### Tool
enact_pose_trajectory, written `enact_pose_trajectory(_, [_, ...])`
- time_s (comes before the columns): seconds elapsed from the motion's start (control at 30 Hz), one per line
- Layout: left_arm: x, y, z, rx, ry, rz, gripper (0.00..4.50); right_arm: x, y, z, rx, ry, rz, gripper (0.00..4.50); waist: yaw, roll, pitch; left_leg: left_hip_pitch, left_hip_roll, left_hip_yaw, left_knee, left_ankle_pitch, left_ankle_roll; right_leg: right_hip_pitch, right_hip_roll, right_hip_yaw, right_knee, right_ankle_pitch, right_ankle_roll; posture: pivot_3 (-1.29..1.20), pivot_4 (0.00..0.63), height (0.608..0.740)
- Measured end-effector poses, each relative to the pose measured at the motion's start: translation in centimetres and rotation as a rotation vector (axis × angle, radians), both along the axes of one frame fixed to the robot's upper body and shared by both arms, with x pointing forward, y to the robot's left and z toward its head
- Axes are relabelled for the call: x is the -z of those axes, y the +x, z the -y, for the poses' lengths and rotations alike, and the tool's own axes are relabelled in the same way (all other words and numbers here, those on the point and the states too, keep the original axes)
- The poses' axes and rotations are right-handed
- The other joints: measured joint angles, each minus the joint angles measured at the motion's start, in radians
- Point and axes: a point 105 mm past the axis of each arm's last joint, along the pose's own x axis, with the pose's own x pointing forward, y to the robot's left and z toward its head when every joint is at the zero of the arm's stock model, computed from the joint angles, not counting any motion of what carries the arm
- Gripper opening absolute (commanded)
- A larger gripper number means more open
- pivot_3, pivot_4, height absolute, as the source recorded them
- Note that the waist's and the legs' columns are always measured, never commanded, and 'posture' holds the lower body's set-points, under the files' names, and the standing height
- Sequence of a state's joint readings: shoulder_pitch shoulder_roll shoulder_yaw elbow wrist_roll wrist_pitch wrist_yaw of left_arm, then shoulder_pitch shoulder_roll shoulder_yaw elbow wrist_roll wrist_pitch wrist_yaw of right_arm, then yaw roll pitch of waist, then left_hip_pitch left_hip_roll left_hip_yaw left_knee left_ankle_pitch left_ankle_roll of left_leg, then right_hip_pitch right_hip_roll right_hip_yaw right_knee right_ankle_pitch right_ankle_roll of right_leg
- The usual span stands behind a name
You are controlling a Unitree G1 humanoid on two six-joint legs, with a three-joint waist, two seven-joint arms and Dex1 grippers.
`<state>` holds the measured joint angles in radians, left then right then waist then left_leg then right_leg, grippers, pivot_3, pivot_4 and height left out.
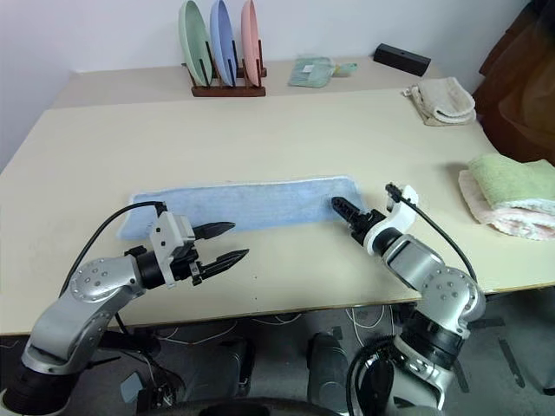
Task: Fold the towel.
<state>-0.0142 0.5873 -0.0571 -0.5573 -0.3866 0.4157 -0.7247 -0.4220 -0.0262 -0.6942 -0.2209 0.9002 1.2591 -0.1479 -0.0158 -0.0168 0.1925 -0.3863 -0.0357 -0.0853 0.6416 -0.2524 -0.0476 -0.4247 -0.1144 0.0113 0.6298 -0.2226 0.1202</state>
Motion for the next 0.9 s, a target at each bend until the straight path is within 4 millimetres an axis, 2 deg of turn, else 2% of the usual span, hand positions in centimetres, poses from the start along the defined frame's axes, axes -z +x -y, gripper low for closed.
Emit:
enact_pose_trajectory(0.1, [0.1,0.0,-0.1,-0.011,0.002,0.005,2.95,0.3,0.8,0.5,0.056,0.037,-0.034,3.13,0.001,0.0,0.0,0.0,0.0,0.0,0.0,0.0,0.0,0.0,0.0,0.0,0.0,0.0,0.0,0.0,0.15,0.74])
enact_pose_trajectory(0.3, [0.7,-0.2,-0.3,-0.041,-0.001,-0.012,2.95,1.0,1.3,1.2,0.118,0.043,-0.069,0.03,-0.003,0.001,-0.001,0.0,0.0,0.0,0.0,-0.001,0.001,0.0,0.0,0.0,0.0,0.0,0.0,0.0,0.15,0.74])
enact_pose_trajectory(0.43, [0.9,-0.1,-0.3,-0.058,0.0,-0.013,2.95,0.7,1.2,1.9,0.147,0.029,-0.061,0.03,0.004,0.001,-0.001,-0.001,0.0,0.0,0.001,-0.001,0.002,0.0,0.0,0.0,-0.001,0.0,0.0,0.0,0.15,0.74])
enact_pose_trajectory(0.47, [0.8,-0.1,-0.3,-0.063,-0.006,-0.009,2.95,0.6,1.0,2.6,0.157,0.003,-0.059,0.03,0.006,0.001,-0.001,-0.002,0.0,-0.001,0.001,-0.001,0.002,0.0,0.0,0.0,-0.001,0.0,0.0,0.0,0.15,0.74])
enact_pose_trajectory(0.53, [0.8,0.3,-0.4,-0.079,-0.011,-0.01,2.95,-0.1,0.1,5.7,0.205,-0.107,-0.042,0.03,0.013,0.004,0.0,-0.005,-0.002,-0.001,0.004,-0.002,0.003,0.0,-0.001,0.0,-0.002,0.0,0.0,0.0,0.15,0.74])
enact_pose_trajectory(0.6, [0.9,1.0,-0.7,-0.103,-0.011,-0.011,2.95,-2.0,-0.7,8.8,0.252,-0.24,0.012,0.03,0.005,0.005,0.0,-0.005,-0.002,0.0,0.004,-0.002,0.004,0.0,-0.001,0.0,-0.002,0.0,0.001,0.0,0.15,0.74])
enact_pose_trajectory(0.67, [0.6,1.4,-0.6,-0.104,-0.017,-0.001,2.95,-4.1,-1.0,10.0,0.236,-0.378,0.074,0.03,-0.004,0.005,0.0,-0.004,-0.001,0.0,0.004,-0.003,0.006,0.0,0.0,0.0,-0.002,0.0,0.001,0.0,0.15,0.74])
enact_pose_trajectory(0.73, [0.3,1.7,-0.5,-0.096,-0.017,0.01,2.95,-6.5,-0.9,10.1,0.197,-0.507,0.157,0.03,-0.012,0.005,-0.001,-0.003,0.001,0.0,0.004,-0.005,0.009,0.0,0.002,0.0,-0.002,0.0,0.001,0.0,0.15,0.74])
enact_pose_trajectory(0.8, [0.6,1.8,-0.4,-0.091,-0.011,0.003,2.95,-7.5,-0.7,8.9,0.113,-0.615,0.212,0.03,-0.021,0.005,-0.001,-0.003,0.001,0.0,0.004,-0.006,0.01,0.0,0.002,0.0,-0.002,-0.001,0.001,0.0,0.15,0.74])
enact_pose_trajectory(0.83, [0.8,1.9,-0.4,-0.088,-0.007,-0.002,2.95,-7.6,-0.5,8.0,0.052,-0.673,0.23,0.03,-0.023,0.005,-0.001,-0.003,0.001,0.0,0.004,-0.006,0.01,0.0,0.002,0.0,-0.002,-0.001,0.002,0.0,0.15,0.74])
enact_pose_trajectory(0.9, [1.0,2.2,0.1,-0.074,-0.006,-0.01,2.95,-7.8,-0.5,4.8,-0.143,-0.856,0.297,0.03,-0.024,0.005,0.0,-0.003,0.001,0.0,0.004,-0.006,0.01,0.0,0.002,0.0,-0.002,-0.001,0.002,0.0,0.15,0.74])
